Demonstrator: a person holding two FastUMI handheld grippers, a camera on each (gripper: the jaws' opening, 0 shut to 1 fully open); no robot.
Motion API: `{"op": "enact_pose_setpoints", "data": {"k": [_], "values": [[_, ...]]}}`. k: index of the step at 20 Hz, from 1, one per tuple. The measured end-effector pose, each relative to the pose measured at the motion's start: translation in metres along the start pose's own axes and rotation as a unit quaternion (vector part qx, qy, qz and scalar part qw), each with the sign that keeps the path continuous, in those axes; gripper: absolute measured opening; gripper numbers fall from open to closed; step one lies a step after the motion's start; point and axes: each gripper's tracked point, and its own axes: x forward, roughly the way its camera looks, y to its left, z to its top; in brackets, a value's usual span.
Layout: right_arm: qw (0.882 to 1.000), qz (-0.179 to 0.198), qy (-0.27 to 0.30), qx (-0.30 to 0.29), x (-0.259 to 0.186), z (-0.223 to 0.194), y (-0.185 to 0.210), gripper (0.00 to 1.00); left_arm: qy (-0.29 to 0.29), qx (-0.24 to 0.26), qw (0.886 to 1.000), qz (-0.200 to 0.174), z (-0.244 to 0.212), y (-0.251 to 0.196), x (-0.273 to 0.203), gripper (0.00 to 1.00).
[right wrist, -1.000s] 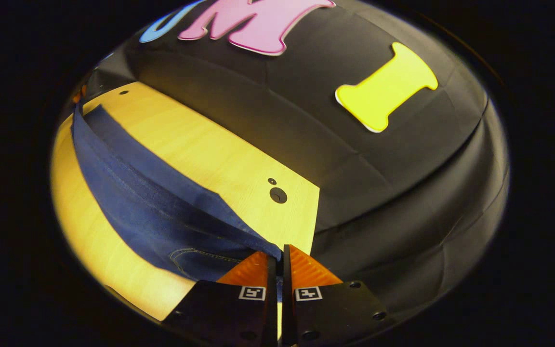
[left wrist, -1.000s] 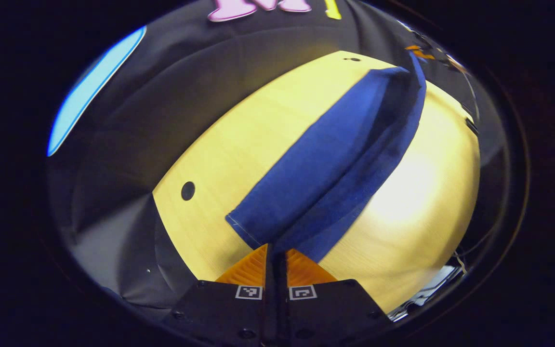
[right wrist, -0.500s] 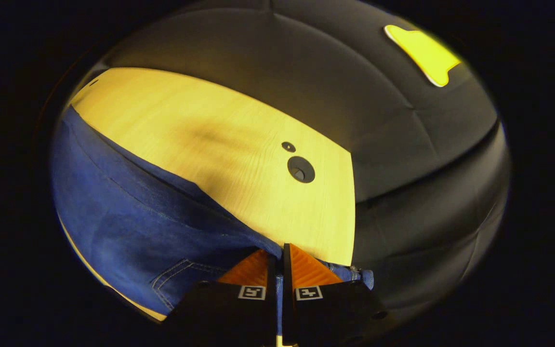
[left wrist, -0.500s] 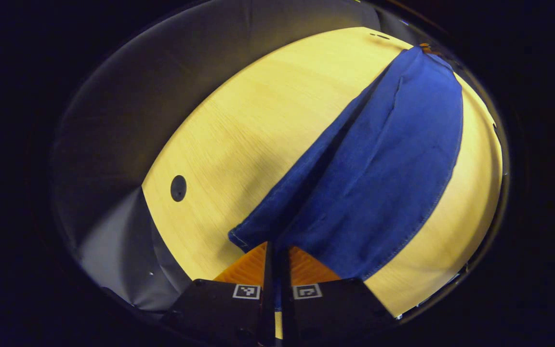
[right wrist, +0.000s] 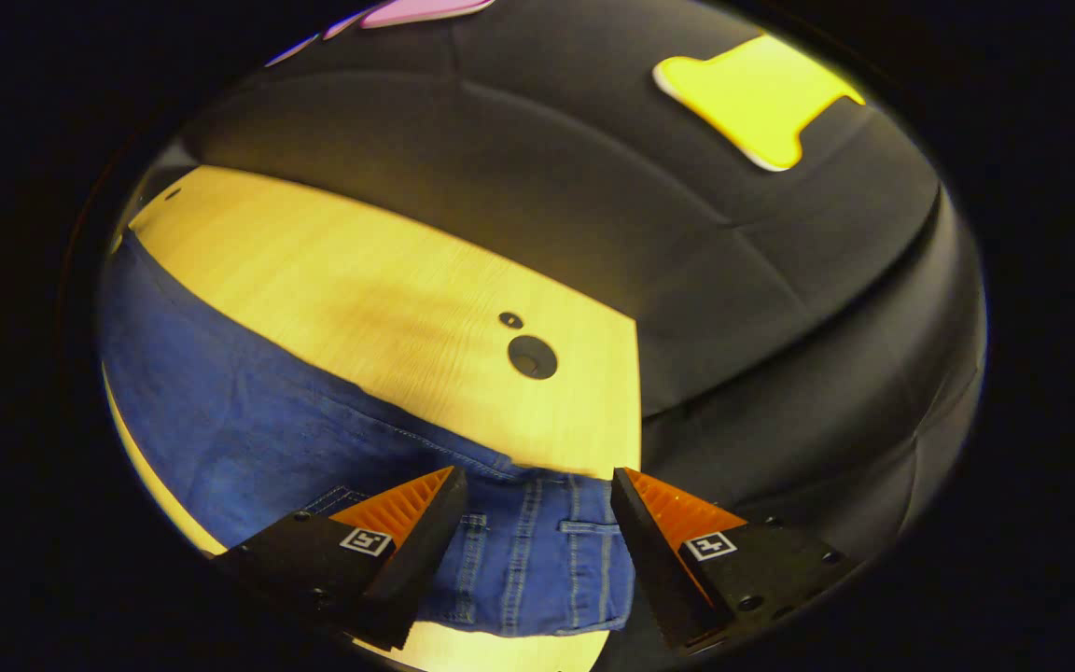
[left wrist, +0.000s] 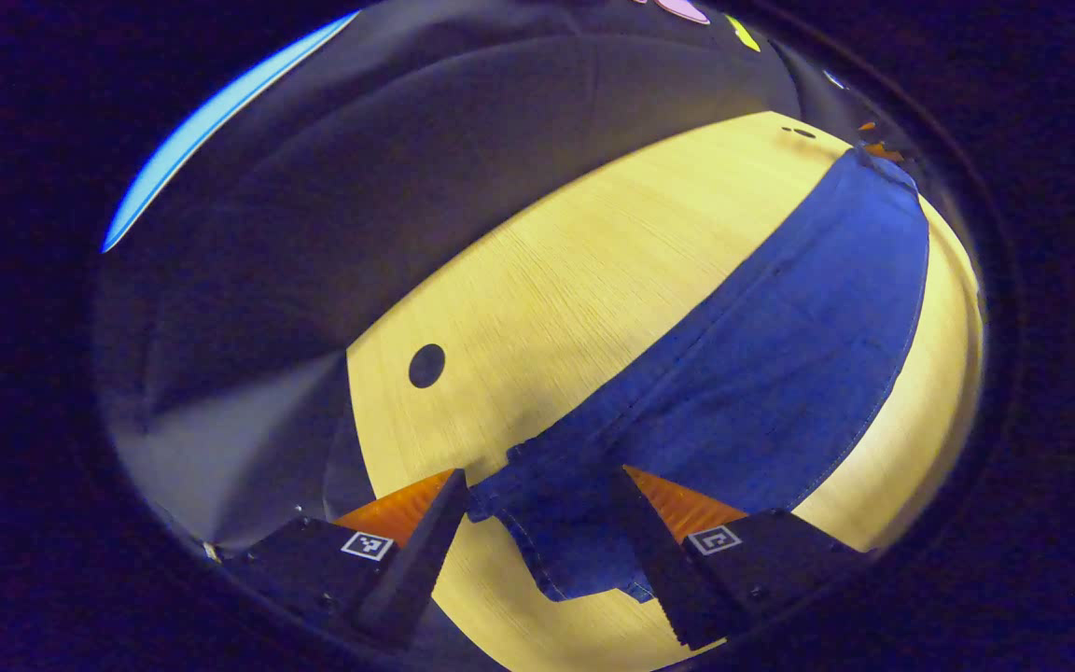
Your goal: Grasp the waist and the cuffs of the jeans and fold them to make the two legs overlap; first hold the waist and fold one-third of the jeans toward the cuffs, then hold the cuffs and fold the remaining one-third in the same direction to finish folding.
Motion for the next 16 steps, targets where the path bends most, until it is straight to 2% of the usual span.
{"op": "enact_pose_setpoints", "data": {"k": [2,3,5,8,10,14,16], "values": [[0.999,-0.008,-0.002,0.045,-0.027,-0.002,-0.023,0.97,-0.051,-0.048,0.998,-0.002,0.008,-0.007,-0.028,0.98],[0.996,-0.008,0.006,0.089,-0.038,-0.007,-0.033,0.97,-0.079,-0.074,0.994,-0.008,0.013,-0.015,-0.042,0.99],[0.979,-0.008,0.029,0.201,-0.051,-0.024,-0.047,0.97,-0.127,-0.120,0.984,-0.021,0.022,-0.033,-0.074,0.99],[0.936,-0.009,0.059,0.346,-0.056,-0.059,-0.054,0.96,-0.202,-0.162,0.965,-0.039,0.042,-0.064,-0.126,0.99],[0.913,-0.010,0.088,0.397,-0.052,-0.087,-0.050,0.99,-0.242,-0.177,0.953,-0.046,0.051,-0.080,-0.156,0.99],[0.852,-0.035,0.151,0.501,-0.038,-0.145,-0.039,0.99,-0.269,-0.181,0.944,-0.064,0.058,-0.111,-0.193,0.98],[0.827,-0.032,0.166,0.536,-0.026,-0.162,-0.029,0.99,-0.269,-0.185,0.943,-0.063,0.057,-0.118,-0.201,0.99]]}}
